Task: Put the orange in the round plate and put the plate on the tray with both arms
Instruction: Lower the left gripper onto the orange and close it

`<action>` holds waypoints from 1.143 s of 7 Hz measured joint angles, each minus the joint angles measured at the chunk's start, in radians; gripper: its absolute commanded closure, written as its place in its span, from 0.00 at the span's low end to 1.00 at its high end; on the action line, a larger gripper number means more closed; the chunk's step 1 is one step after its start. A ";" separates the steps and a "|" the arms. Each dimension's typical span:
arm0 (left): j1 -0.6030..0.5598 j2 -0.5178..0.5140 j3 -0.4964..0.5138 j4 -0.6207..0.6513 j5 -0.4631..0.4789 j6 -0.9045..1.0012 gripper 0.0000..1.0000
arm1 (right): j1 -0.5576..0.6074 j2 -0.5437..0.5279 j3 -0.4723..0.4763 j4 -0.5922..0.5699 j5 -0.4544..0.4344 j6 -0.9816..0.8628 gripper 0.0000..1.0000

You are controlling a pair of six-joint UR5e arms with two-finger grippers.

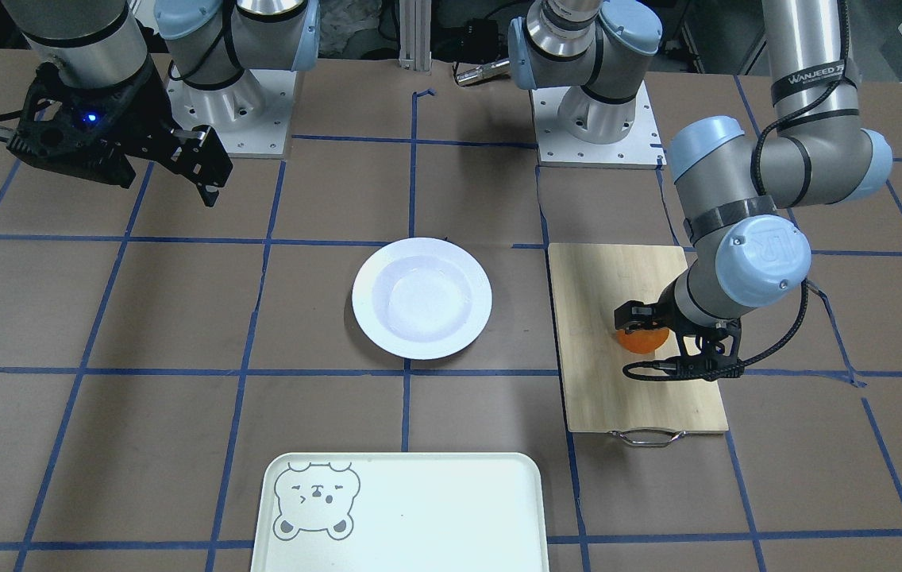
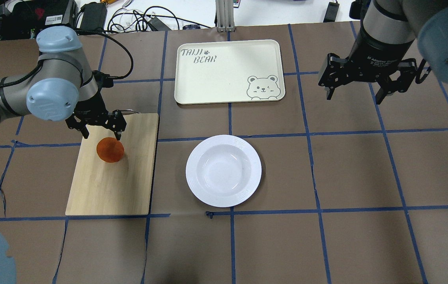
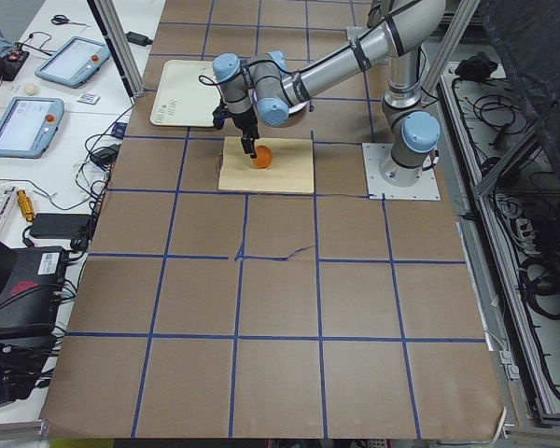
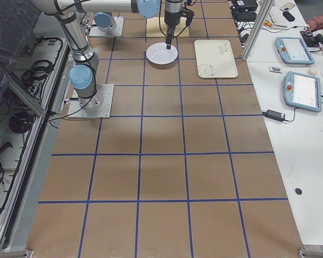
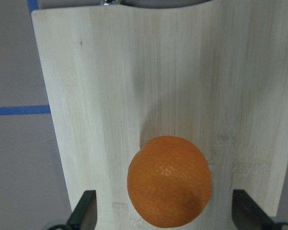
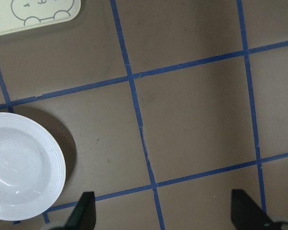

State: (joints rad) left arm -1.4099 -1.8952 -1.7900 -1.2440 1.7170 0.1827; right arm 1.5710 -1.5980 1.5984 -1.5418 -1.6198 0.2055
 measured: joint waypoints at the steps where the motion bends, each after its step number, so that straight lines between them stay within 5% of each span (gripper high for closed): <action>1: 0.003 -0.012 -0.013 0.020 0.000 0.002 0.01 | 0.000 0.000 0.000 0.000 0.000 0.000 0.00; 3: 0.005 -0.033 -0.033 0.038 -0.002 0.006 0.15 | -0.001 0.001 0.000 0.005 0.000 0.000 0.00; 6: 0.006 -0.041 -0.068 0.078 -0.005 0.022 0.66 | -0.002 0.001 0.000 0.012 0.000 0.000 0.00; 8: 0.006 -0.036 -0.060 0.086 -0.016 0.022 0.68 | -0.002 0.001 0.000 0.013 -0.001 0.000 0.00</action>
State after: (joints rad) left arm -1.4041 -1.9309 -1.8495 -1.1583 1.7010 0.2051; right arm 1.5693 -1.5969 1.5984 -1.5284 -1.6209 0.2055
